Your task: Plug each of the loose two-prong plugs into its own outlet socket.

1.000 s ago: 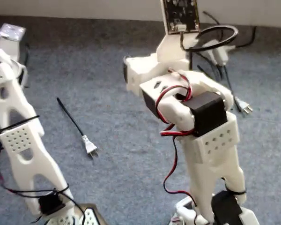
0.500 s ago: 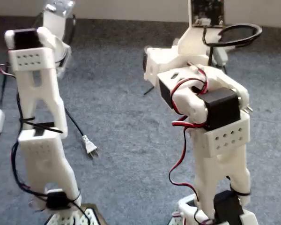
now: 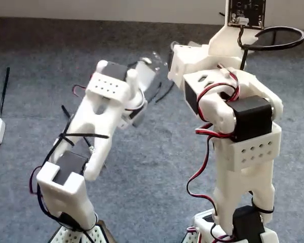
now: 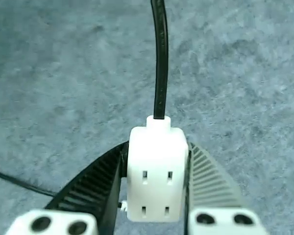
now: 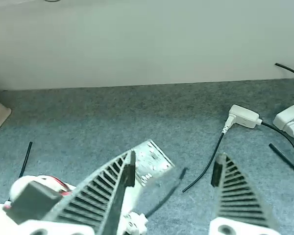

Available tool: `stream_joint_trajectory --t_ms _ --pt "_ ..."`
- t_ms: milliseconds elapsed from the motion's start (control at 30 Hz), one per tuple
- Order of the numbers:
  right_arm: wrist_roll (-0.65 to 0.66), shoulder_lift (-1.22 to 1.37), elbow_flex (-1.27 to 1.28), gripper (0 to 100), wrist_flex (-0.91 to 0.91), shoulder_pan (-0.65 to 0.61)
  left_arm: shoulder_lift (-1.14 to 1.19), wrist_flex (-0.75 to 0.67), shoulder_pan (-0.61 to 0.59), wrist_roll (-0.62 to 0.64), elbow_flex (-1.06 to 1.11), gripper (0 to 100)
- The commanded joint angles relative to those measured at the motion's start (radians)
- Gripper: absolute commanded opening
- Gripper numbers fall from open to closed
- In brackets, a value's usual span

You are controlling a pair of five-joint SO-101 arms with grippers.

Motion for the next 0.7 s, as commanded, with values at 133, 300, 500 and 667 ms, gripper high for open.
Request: stream_joint_trajectory --t_ms 133,300,500,667 --pt "0.011 -0.039 -0.039 25.0 0.018 0.005 -0.058 -0.322 0.150 0.005 0.260 1" --pt "0.011 -0.039 -0.039 25.0 0.018 0.005 -0.058 -0.434 0.156 0.005 0.401 11" --pt "0.011 -0.039 -0.039 25.0 0.018 0.004 -0.059 -0.502 0.159 0.005 0.495 20" --pt "0.011 -0.039 -0.039 25.0 0.018 0.004 -0.081 -0.477 0.189 0.006 0.470 26"
